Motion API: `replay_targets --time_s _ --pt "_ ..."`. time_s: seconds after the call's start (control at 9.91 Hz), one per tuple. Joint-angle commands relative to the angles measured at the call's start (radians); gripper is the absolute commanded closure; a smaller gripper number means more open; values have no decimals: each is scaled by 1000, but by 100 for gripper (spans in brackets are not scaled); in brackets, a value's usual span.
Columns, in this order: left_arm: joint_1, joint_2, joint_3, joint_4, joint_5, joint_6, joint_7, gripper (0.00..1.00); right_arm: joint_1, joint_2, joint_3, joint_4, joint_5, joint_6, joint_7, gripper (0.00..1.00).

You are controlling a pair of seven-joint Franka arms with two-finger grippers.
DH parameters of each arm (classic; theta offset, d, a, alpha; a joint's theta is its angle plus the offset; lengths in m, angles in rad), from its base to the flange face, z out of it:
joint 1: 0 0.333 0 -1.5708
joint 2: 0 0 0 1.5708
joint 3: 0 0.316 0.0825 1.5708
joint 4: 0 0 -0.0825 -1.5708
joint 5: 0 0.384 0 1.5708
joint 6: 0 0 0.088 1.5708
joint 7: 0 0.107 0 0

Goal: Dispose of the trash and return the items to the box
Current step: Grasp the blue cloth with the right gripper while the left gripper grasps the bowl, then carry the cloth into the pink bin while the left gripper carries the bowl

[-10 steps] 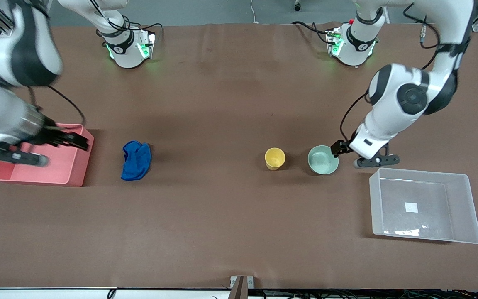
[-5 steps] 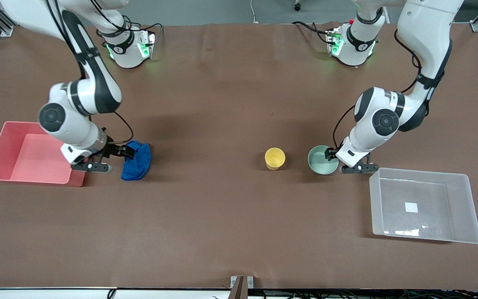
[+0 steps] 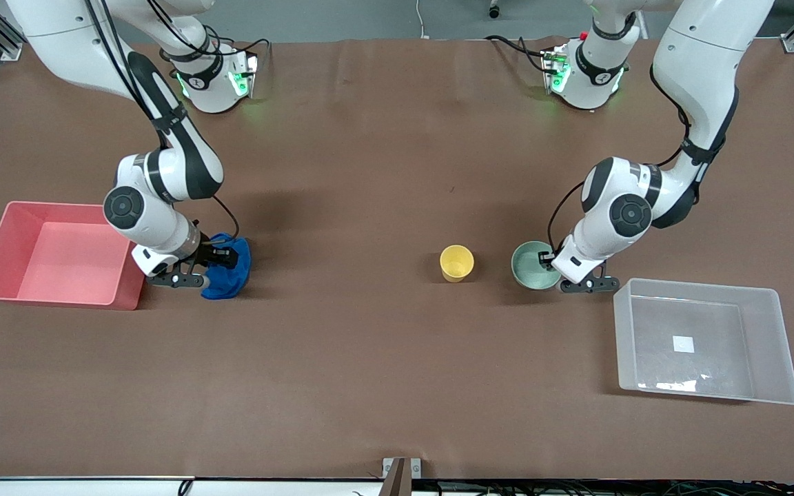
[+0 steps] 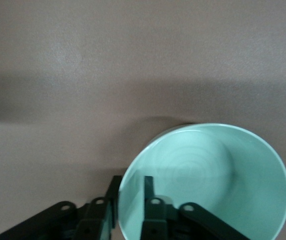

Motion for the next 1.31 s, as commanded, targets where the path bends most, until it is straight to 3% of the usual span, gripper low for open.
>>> replay_targets --time_s 0.0,0.1,0.3,0.61,0.81,1.01,1.21 --pt "4 -50 2 42 23 -63 -10 100 -14 -13 4 -3 -4 -5 38 97" --pt "16 -109 4 116 23 -202 1 100 -14 -25 4 9 -4 -61 74 98" --pt "85 -125 4 314 23 -471 83 100 -17 -87 4 84 4 -277 81 98" --pt "299 -17 5 445 29 -485 424 100 -72 -290 -23 144 5 -515 59 97" --pt "393 98 5 560 28 -484 614 100 -72 -332 -157 204 5 -633 -120 96" --pt "406 210 7 644 24 -482 630 100 -75 -323 -343 204 5 -618 -438 96" --pt "406 266 10 680 24 -476 628 100 -83 -290 -446 180 7 -531 -658 96"
